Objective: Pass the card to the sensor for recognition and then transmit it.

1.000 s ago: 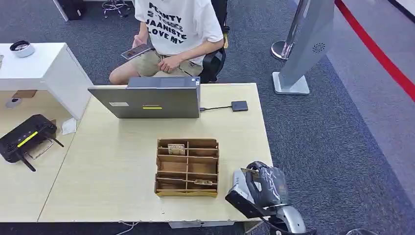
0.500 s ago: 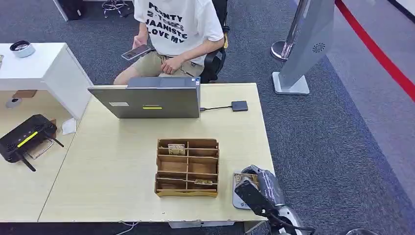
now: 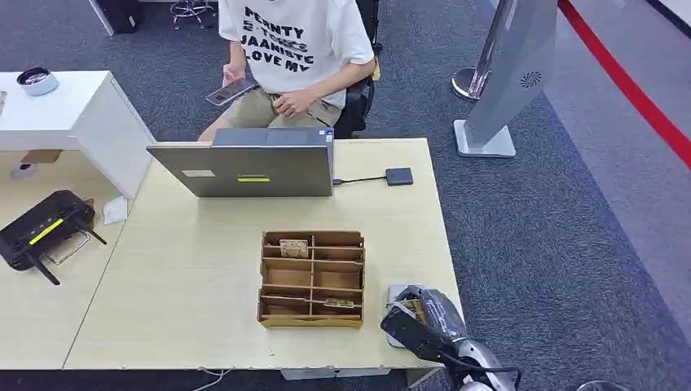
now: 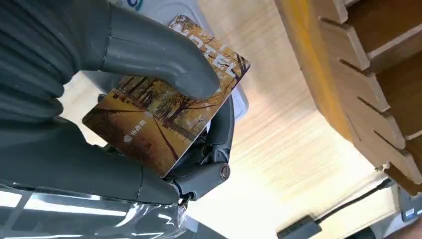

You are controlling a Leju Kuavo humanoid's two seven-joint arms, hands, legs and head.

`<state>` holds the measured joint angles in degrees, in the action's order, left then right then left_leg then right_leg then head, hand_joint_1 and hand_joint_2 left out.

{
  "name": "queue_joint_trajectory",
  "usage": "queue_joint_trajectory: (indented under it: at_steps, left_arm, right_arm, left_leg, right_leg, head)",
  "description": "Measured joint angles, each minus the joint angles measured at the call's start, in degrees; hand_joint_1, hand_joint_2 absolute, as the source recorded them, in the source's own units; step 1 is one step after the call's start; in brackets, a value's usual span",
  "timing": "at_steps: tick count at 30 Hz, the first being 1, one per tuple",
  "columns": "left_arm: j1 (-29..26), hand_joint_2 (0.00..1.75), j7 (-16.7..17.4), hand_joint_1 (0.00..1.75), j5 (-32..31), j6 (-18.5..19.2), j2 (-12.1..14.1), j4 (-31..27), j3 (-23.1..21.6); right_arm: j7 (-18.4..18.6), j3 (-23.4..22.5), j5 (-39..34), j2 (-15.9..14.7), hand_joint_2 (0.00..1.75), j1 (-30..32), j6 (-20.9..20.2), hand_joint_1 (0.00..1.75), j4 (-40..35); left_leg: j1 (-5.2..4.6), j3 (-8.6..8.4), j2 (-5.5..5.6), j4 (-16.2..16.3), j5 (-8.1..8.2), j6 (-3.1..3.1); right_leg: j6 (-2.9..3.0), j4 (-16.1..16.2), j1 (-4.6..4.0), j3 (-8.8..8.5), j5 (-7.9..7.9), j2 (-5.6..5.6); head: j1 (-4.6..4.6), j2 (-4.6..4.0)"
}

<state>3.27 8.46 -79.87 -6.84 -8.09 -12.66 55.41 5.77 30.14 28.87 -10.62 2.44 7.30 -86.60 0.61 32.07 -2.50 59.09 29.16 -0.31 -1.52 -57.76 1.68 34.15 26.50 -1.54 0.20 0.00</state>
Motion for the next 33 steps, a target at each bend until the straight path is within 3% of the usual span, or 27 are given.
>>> queue_joint_trajectory:
  at_steps: [7,14,20,33]
  left_arm:
    - [0.0,0.0,0.0,0.03,0.02,0.0,0.0,0.0,0.0]
    - [0.0,0.0,0.18,0.03,0.2,-0.17,-0.04,0.0,0.3]
    - [0.01,0.0,0.44,0.03,0.17,-0.2,-0.11,0.0,0.35]
    - [0.01,0.0,0.44,0.05,0.15,-0.2,-0.13,0.0,0.35]
  right_arm:
    - [0.81,0.46,3.47,-0.18,1.75,-0.46,2.0,1.75,0.57]
    - [2.08,0.44,17.06,0.92,1.75,0.34,13.7,1.75,-0.48]
    - [2.19,-0.5,21.63,2.38,1.75,1.69,18.33,1.75,-2.77]
    - [2.01,-1.46,22.25,3.56,1.75,2.66,19.06,1.75,-4.22]
  left_leg:
    - [-0.01,-0.01,0.0,0.0,0.0,0.0]
    - [-0.01,0.0,0.0,0.0,0.0,0.0]
    - [0.0,0.0,0.0,0.0,0.0,0.0]
    - [-0.01,0.01,0.0,0.0,0.01,0.01]
  right_leg:
    - [0.0,0.0,0.01,-0.02,0.0,0.0]
    - [0.0,0.0,0.01,-0.01,0.0,0.0]
    - [0.0,0.0,0.0,0.01,0.01,0.0]
    - [-0.01,0.0,0.01,0.01,0.01,0.0]
  head:
    - [-0.02,0.0]
    - [-0.02,0.0]
    - [-0.02,0.0]
    - [-0.02,0.0]
